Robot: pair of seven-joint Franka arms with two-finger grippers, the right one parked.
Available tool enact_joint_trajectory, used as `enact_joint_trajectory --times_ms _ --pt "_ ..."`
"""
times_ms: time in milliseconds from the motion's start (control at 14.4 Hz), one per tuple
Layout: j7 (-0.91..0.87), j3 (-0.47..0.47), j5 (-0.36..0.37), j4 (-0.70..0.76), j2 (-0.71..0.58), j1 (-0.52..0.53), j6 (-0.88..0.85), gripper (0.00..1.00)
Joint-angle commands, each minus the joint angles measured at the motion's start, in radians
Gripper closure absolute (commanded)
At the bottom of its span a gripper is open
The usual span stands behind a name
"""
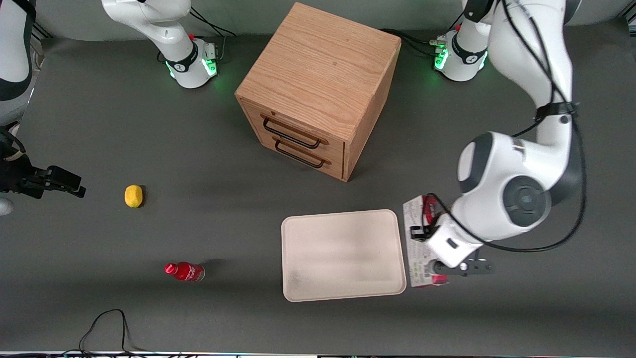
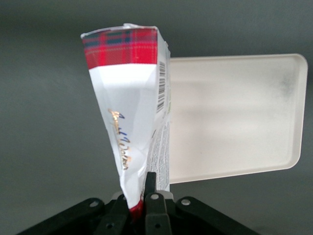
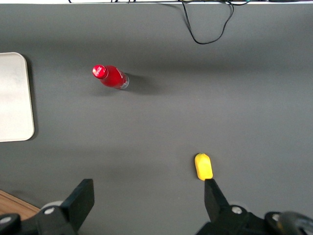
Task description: Place red cookie box on tray
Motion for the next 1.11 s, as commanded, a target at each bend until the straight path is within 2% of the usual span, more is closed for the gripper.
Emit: enact_joint_trajectory --times_ms 0,417,835,904,974,1043 --pt "-0.066 0.001 0.049 0.029 0.091 -0.033 0.064 1.00" --pt "-0.150 -0.008 0.091 0.009 0.191 -0.056 0.164 1.00" --pt "-0.178 -0.034 0.103 -0.041 0.194 -0.059 0.212 1.00" --pt "-0.171 -0.036 0.107 -0.046 0.194 -0.059 0.215 0.49" --pt "-0.166 -0.036 0.117 -0.058 0.192 -0.059 0.242 0.01" --pt "-0.164 -0.037 0.124 -0.061 0.189 -0.059 0.264 0.00"
